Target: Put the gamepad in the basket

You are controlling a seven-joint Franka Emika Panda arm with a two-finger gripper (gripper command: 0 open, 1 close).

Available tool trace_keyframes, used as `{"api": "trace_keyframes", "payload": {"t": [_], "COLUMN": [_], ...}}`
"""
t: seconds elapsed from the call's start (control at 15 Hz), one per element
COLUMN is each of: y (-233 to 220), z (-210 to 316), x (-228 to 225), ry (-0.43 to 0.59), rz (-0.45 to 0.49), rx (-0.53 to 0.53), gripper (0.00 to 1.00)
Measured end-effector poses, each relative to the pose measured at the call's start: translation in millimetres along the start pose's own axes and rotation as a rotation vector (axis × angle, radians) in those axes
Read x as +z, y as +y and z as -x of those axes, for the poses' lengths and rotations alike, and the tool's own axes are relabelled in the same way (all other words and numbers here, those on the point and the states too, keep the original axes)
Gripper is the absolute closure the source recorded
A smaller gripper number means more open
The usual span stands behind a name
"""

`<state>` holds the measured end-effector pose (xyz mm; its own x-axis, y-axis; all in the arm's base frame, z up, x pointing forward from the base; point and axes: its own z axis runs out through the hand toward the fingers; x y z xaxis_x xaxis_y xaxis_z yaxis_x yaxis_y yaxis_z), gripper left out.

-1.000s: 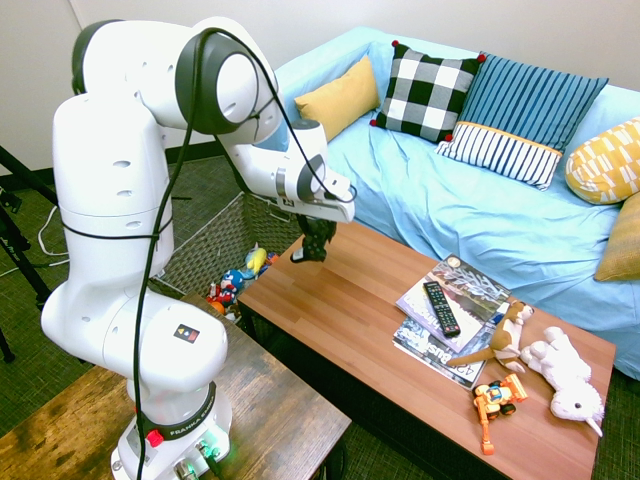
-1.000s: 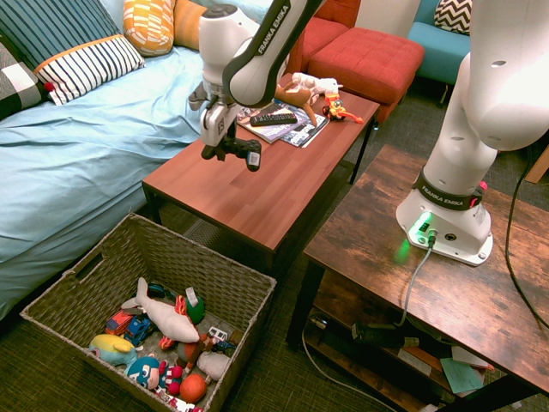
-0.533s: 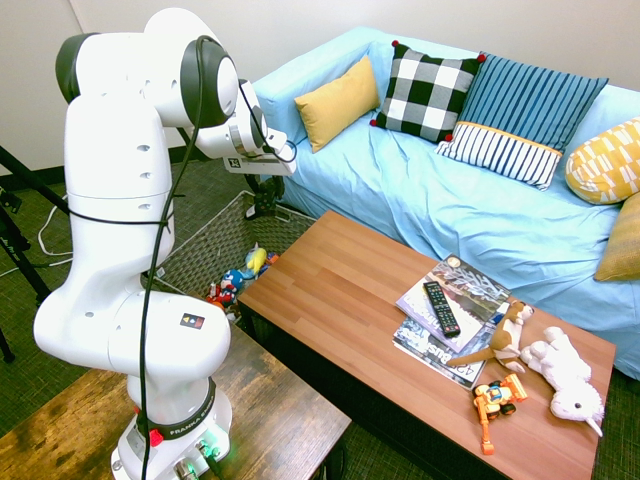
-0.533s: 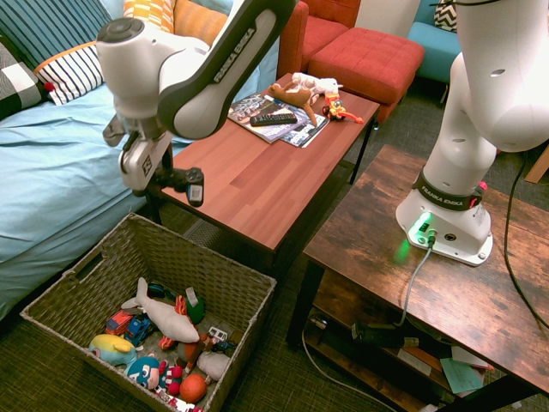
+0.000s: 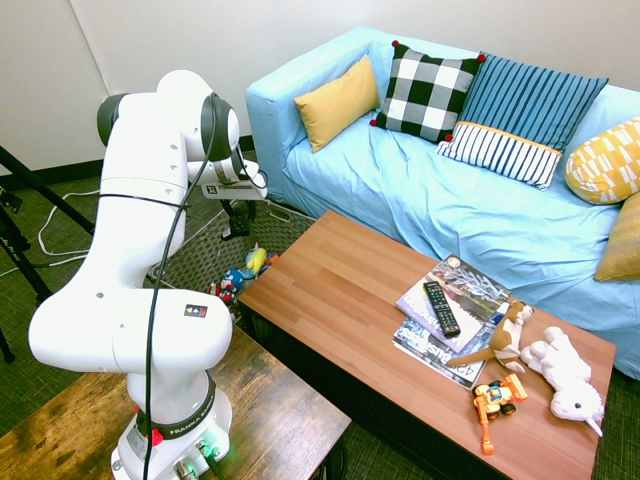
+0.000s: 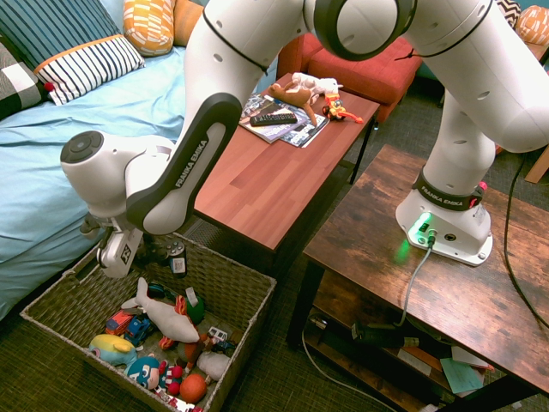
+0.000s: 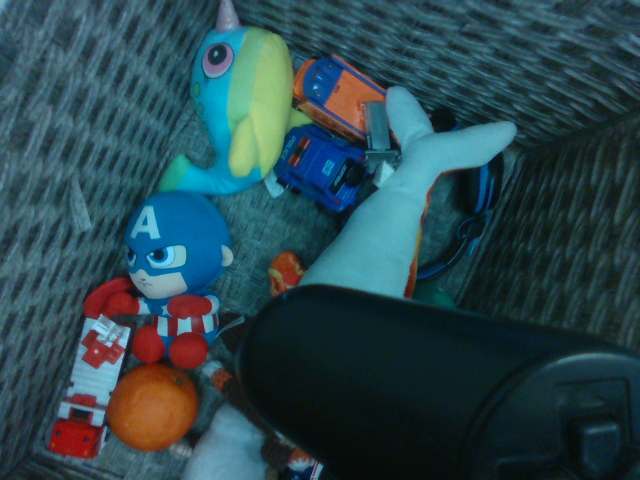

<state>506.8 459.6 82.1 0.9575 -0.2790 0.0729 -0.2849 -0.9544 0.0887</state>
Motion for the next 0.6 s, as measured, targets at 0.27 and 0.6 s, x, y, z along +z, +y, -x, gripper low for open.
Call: {"api": "trace_keyframes", "payload": {"t": [0.27,0.6], "y": [-6.5,-8.2], "z": [-4.2,-7.6], "x": [19.0,20.4], "ry": [-0.03,-0.038], "rz": [0.019,0.014], "rx": [0.009,0.015], "gripper": [0.0,0.0]}}
